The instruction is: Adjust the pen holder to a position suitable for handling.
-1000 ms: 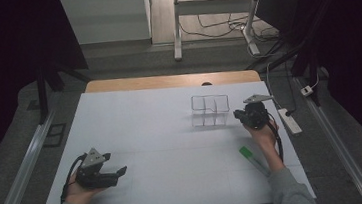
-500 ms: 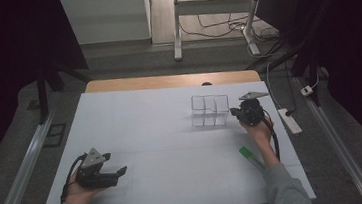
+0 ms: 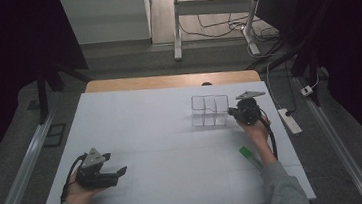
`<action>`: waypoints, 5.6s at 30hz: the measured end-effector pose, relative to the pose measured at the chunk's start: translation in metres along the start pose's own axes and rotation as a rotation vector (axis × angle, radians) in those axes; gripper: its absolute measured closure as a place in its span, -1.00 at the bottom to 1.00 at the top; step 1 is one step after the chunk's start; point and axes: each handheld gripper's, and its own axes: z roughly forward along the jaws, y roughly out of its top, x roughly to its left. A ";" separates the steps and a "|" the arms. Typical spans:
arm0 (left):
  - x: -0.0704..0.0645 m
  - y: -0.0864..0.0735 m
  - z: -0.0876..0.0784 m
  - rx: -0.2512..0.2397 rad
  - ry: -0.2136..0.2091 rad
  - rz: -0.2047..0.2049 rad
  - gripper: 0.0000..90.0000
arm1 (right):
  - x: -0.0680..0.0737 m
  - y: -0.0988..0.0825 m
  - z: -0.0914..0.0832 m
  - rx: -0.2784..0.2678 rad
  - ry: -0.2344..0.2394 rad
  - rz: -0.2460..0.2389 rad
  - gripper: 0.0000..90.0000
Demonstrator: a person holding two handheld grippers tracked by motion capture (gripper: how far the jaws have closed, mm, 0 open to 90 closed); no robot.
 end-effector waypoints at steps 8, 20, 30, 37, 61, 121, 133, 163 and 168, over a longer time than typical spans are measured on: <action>0.000 0.000 0.001 0.003 -0.002 0.004 -0.56 | 0.001 0.001 0.001 0.001 -0.007 0.003 0.98; 0.000 0.000 0.001 0.004 -0.002 0.007 -0.56 | 0.009 0.006 0.007 0.006 -0.002 -0.004 0.98; 0.000 0.000 0.001 0.005 -0.002 0.006 -0.56 | 0.019 0.011 0.013 0.006 0.003 -0.025 0.98; 0.000 0.000 0.001 0.004 -0.002 0.005 -0.56 | 0.025 0.014 0.018 0.006 0.007 -0.040 0.98; 0.001 -0.001 0.001 0.006 -0.002 0.006 -0.56 | 0.056 0.027 0.037 0.025 0.044 -0.090 0.98; 0.001 -0.001 0.000 0.003 0.005 0.009 -0.56 | 0.073 0.034 0.015 0.008 0.086 -0.103 0.93; 0.000 -0.001 0.000 0.005 0.004 0.010 -0.56 | 0.060 0.018 -0.017 0.047 0.088 -0.063 0.22; 0.000 0.000 0.002 0.009 0.002 0.015 -0.56 | 0.051 -0.017 -0.066 0.087 0.087 -0.071 -0.07; 0.001 0.000 0.002 0.008 0.002 0.017 -0.56 | 0.049 -0.022 -0.075 0.105 0.094 -0.058 -0.09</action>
